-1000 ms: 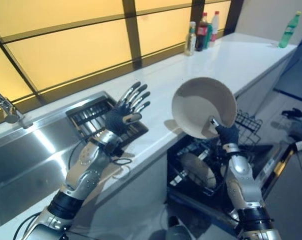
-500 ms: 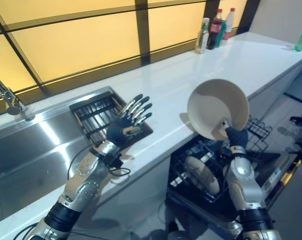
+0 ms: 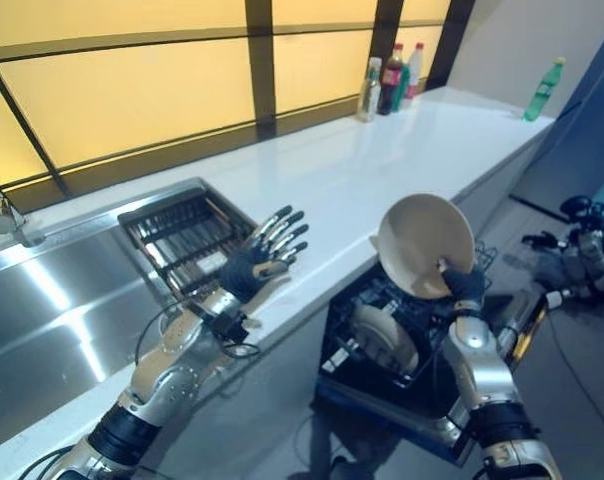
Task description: Pick up plates and place into dishwasher.
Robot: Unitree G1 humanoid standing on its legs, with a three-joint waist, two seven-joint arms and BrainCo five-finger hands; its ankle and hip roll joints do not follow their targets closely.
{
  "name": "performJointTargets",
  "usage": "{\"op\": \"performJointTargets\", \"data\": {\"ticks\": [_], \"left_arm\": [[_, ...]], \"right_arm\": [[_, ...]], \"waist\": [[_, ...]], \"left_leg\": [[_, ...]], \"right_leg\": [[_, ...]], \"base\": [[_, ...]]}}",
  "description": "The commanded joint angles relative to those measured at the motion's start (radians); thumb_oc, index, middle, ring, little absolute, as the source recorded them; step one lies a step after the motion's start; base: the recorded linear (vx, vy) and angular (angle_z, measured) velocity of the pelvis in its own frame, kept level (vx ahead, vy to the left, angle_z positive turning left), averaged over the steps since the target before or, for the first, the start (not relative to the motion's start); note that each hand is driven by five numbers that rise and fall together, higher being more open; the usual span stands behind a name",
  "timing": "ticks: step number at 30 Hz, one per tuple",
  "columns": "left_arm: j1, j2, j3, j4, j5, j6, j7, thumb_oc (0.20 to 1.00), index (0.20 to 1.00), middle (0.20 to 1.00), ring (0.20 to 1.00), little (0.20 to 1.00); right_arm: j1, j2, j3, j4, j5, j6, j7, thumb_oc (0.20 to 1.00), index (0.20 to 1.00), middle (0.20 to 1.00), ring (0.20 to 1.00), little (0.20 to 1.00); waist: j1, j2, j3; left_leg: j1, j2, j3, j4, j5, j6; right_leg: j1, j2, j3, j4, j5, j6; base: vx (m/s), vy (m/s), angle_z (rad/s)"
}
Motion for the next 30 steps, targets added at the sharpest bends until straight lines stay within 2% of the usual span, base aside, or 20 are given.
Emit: {"op": "performJointTargets", "data": {"ticks": [1,6,9,12,15,21,25,30], "left_arm": [[-0.001,-0.02,-0.039,-0.065,-0.013,-0.019,-0.023,1.0,1.0,1.0,1.0,1.0],[0.034,-0.009,-0.049,-0.048,-0.02,0.026,-0.066,1.0,1.0,1.0,1.0,1.0],[0.091,0.009,-0.054,-0.041,-0.016,0.039,-0.147,1.0,1.0,1.0,1.0,1.0],[0.129,0.028,-0.088,-0.043,0.002,0.03,-0.23,1.0,1.0,1.0,1.0,1.0],[0.143,0.044,-0.113,-0.038,-0.034,0.019,-0.283,1.0,1.0,1.0,1.0,1.0],[0.203,0.061,-0.121,-0.037,-0.16,0.067,-0.376,1.0,1.0,1.0,1.0,1.0],[0.252,0.078,-0.123,0.002,-0.176,0.097,-0.473,1.0,1.0,1.0,1.0,1.0],[0.297,0.079,-0.141,0.101,-0.19,0.128,-0.6,1.0,1.0,1.0,1.0,1.0]], "right_arm": [[-0.097,-0.06,-0.032,0.025,-0.028,-0.064,0.018,0.2,0.2,0.2,0.2,0.2],[-0.09,-0.063,-0.025,0.031,-0.06,-0.047,0.024,0.2,0.2,0.2,0.2,0.2],[-0.058,-0.062,-0.028,0.026,-0.067,-0.053,0.03,0.2,0.2,0.2,0.2,0.2],[-0.066,-0.056,-0.011,0.056,-0.096,-0.065,0.013,0.2,0.2,0.2,0.2,0.2],[-0.104,-0.069,0.014,0.096,-0.151,-0.048,-0.008,0.2,0.2,0.2,0.2,0.2],[-0.156,-0.113,0.021,0.186,-0.19,-0.022,-0.009,0.2,0.2,0.2,0.2,0.2],[-0.182,-0.134,0.001,0.231,-0.164,-0.029,-0.013,0.2,0.2,0.2,0.2,0.2],[-0.207,-0.138,-0.004,0.257,-0.146,-0.036,-0.011,0.2,0.2,0.2,0.2,0.2]], "waist": [[0.018,0.023,-0.012],[0.03,0.026,-0.02],[0.033,0.029,-0.022],[0.041,0.036,-0.015],[0.047,0.046,-0.011],[0.065,0.059,-0.011],[0.073,0.061,0.002],[0.063,0.065,0.016]], "left_leg": [[-0.1,-0.005,-0.084,-0.004,0.017,0.071],[-0.082,0.018,-0.08,-0.04,0.038,0.055],[-0.084,0.026,-0.076,-0.037,0.037,0.053],[-0.094,0.036,-0.077,-0.022,0.035,0.05],[-0.095,0.046,-0.078,-0.02,0.04,0.043],[-0.094,0.074,-0.083,-0.033,0.056,0.016],[-0.108,0.091,-0.084,-0.026,0.063,0.001],[-0.113,0.112,-0.066,-0.024,0.07,-0.012]], "right_leg": [[0.043,-0.049,-0.023,0.02,0.049,0.074],[0.075,-0.032,-0.056,-0.01,0.009,0.074],[0.075,-0.02,-0.06,-0.015,-0.014,0.071],[0.08,-0.006,-0.067,-0.025,-0.049,0.062],[0.089,0.005,-0.069,-0.038,-0.066,0.055],[0.105,0.019,-0.084,-0.052,-0.085,0.037],[0.099,0.022,-0.098,-0.046,-0.091,0.031],[0.089,0.024,-0.091,-0.046,-0.09,0.031]], "base": [[0.07,-0.153,-0.01],[0.08,-0.12,0.05],[0.1,-0.139,0.01],[0.08,-0.134,-0.08],[0.07,-0.103,-0.02],[0.08,-0.074,0.0],[0.02,-0.045,0.06],[0.01,-0.038,0.08]]}}
